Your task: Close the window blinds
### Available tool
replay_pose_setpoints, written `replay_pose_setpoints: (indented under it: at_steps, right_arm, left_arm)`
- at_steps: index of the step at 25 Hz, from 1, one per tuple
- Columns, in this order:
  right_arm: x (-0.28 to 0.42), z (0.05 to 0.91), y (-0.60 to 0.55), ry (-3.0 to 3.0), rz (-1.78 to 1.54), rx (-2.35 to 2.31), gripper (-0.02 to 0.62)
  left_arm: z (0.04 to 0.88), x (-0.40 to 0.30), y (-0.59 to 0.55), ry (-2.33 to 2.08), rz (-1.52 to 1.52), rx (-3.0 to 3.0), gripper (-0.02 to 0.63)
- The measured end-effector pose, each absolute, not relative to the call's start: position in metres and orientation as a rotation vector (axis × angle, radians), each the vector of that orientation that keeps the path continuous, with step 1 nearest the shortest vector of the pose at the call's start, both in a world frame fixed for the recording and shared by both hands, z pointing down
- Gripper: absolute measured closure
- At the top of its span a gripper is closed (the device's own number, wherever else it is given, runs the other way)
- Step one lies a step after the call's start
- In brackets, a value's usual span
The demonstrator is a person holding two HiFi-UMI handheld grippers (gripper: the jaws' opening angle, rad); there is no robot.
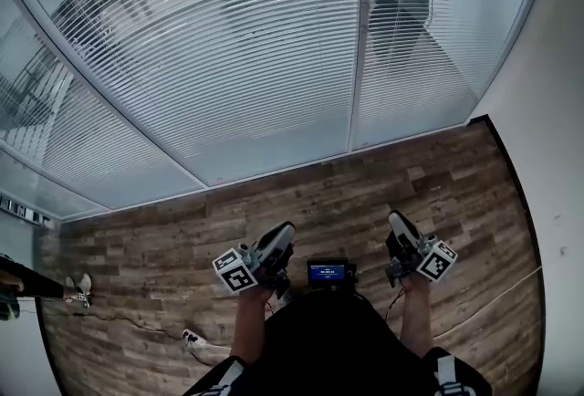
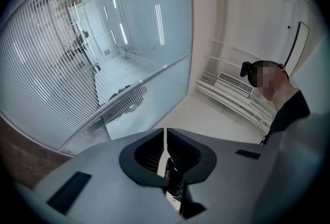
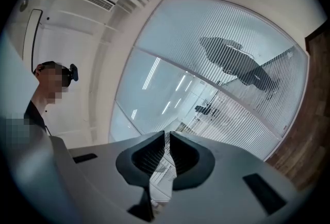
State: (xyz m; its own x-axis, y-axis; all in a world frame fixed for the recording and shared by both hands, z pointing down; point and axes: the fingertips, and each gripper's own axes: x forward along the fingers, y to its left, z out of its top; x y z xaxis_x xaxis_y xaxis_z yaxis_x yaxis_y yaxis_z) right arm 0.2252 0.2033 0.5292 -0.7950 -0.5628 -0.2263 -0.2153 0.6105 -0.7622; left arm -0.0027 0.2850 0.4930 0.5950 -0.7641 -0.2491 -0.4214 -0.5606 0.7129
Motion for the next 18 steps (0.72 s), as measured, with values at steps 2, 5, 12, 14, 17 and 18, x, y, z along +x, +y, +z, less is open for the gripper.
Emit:
replay_pose_setpoints:
  at_steps: [2,5,12,14,17,18]
  right_arm:
    - [0.230,0.529,0.200,2.381,-1.049,-0.621,0.558]
    - [0.240,0.534,0.197,2.363,-1.066,-0.624,0.558]
    - [0.263,0.534,0.189,2.380,-1.062,-0.599,0.558]
    - [0.269,0.535,0.189,2.382,-1.065,-0.594,0.558]
    - [0.278,0.539,0.189,2.386,-1.080,-0.591,0.559]
    - [0.281,0.542,0.189,2.388,-1.088,-0.592,0.558]
  left_arm:
    - [0.492,0.004,0.281,-0.930,-0.725,2.221,0.584]
    - [0.490,0.013,0.278,-0.926,-0.718,2.226,0.584]
    - [0.489,0.037,0.276,-0.945,-0.711,2.235,0.584]
    - [0.491,0.044,0.278,-0.952,-0.703,2.228,0.584]
    - [0.494,0.052,0.279,-0.966,-0.696,2.212,0.584]
    - [0.495,0.055,0.279,-0.973,-0.694,2.206,0.584]
